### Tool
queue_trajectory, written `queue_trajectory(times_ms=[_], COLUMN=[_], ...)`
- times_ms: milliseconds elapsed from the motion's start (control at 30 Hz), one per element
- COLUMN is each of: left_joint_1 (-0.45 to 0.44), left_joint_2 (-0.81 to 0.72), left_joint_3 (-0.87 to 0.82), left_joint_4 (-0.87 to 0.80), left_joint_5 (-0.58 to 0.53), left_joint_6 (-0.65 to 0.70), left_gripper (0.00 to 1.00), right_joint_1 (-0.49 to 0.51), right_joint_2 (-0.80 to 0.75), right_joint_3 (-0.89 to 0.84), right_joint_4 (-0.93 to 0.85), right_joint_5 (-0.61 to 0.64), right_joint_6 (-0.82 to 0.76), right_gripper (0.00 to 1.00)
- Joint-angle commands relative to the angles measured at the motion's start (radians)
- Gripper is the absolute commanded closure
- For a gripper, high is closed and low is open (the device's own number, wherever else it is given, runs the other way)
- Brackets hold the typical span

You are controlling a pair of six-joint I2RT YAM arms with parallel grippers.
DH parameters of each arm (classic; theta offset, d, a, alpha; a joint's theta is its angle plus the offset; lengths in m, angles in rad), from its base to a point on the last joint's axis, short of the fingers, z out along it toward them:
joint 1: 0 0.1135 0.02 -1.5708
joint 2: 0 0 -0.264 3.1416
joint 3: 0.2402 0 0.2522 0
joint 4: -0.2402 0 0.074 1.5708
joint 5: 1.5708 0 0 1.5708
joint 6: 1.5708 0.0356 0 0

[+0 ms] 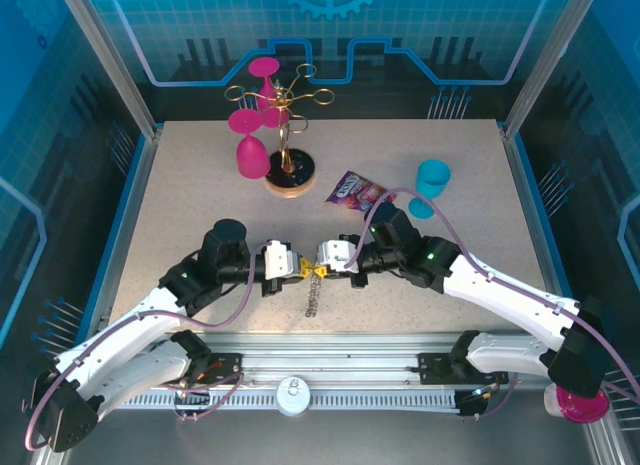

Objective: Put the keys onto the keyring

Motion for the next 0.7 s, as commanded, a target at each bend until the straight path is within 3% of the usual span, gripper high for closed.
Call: queue_trajectory(times_ms=[0, 200, 367, 600, 667], left_joint_1=[-0.007, -0.007, -0.008, -0.01, -0.01], left_joint_2=[-0.003, 0.002, 0.009, 0.015, 0.011], left_joint_3=[0.018, 0.018, 0.024, 0.032, 0.032], left_joint_4=[0.055, 0.051, 0.05, 0.038, 0.031], left_joint_5=[0.018, 0.018, 0.024, 0.027, 0.015], left_joint_6=[-0.006, -0.004, -0.001, 0.02, 0.032], left_gripper=[0.93, 0.85, 0.85, 1.0, 1.0], right_joint_1=[0.014, 0.02, 0.032, 0.045, 0.045], right_joint_2=[-0.006, 0.007, 0.025, 0.043, 0.039], right_joint_3=[0.013, 0.016, 0.026, 0.037, 0.034], right_joint_4=[0.065, 0.088, 0.1, 0.098, 0.089], right_joint_5=[-0.06, -0.084, -0.085, -0.083, -0.065], right_joint_6=[0.04, 0.063, 0.067, 0.064, 0.055], right_gripper=[1.0, 1.0, 1.0, 1.0, 1.0])
